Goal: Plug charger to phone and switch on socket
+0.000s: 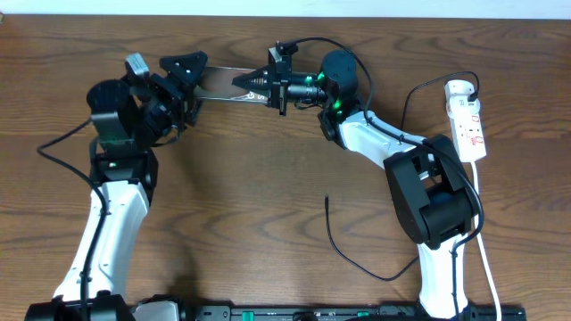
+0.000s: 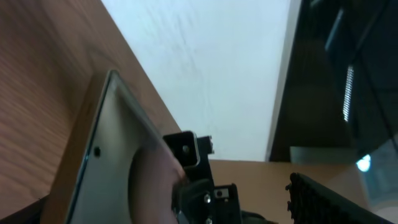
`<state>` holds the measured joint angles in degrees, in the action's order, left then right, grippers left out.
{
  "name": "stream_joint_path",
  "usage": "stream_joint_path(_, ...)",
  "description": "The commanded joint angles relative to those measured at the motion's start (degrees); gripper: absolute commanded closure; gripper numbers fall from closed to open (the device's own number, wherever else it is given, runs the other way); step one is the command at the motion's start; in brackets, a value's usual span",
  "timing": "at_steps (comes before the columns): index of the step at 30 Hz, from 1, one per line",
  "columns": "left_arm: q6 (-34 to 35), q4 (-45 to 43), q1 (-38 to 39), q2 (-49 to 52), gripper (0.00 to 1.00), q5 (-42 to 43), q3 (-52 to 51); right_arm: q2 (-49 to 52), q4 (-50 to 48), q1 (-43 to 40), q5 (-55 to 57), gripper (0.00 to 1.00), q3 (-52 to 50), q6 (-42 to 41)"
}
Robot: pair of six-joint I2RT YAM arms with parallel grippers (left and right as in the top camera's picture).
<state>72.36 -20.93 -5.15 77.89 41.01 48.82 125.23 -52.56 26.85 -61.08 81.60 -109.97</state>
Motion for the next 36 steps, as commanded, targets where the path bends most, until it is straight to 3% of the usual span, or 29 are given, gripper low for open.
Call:
stream_joint_path(1,4.4,-4.1,0.1,0.9,0.08,3.6,-1.9,-0.4,-0.9,-0.3,1.2,0.99,0.8,-0.3)
stream_joint_path(15,11.6,-5.4,0.1,1.9,0.08,-0.6,-2.6,-0.4,-1.3,2.7,5.1,0.99,0.8,-0.1)
stream_joint_path(30,11.1,-7.1,0.1,2.5,0.08,-1.6,-2.6,-0.4,-1.3,8.9,17.2,0.99,0.8,-0.8)
stream_joint_path(36,9.9,-7.1,0.1,3.5,0.3,-1.8,-2.6,-0.4,-1.3,9.0,17.1,0.99,0.8,-0.8)
